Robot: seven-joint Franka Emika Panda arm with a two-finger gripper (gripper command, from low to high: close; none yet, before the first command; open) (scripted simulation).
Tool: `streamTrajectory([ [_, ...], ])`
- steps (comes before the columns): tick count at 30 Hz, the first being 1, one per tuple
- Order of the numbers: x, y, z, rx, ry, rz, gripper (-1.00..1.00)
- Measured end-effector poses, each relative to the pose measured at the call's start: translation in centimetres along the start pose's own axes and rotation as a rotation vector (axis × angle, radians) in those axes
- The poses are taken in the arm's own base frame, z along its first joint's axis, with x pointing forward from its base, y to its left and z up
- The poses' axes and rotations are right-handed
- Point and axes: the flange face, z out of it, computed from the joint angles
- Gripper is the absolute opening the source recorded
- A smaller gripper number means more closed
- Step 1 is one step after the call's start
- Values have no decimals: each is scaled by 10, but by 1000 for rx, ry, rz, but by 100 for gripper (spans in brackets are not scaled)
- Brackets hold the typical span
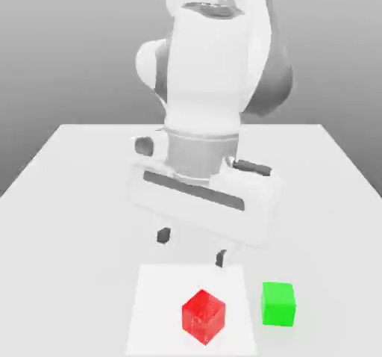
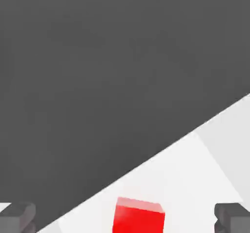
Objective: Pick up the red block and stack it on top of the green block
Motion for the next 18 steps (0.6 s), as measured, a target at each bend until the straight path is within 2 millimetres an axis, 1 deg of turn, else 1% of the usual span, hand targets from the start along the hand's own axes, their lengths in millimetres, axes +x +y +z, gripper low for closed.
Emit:
streamTrajectory([
  [2,-8,12,33,-51,-35,50,0],
  [3,-10,15,46,-62,-44,63,0],
  [7,-14,21,95,-73,-52,77,0],
  [8,-15,22,106,-74,-52,76,-100],
  [13,-15,22,106,-72,-52,76,-100],
  [14,-15,23,112,-73,-51,76,-100],
  [15,-15,23,108,-73,-52,76,-100],
  [16,-15,21,101,-72,-52,77,-100],
  [18,-13,19,80,-72,-52,78,-100],
])
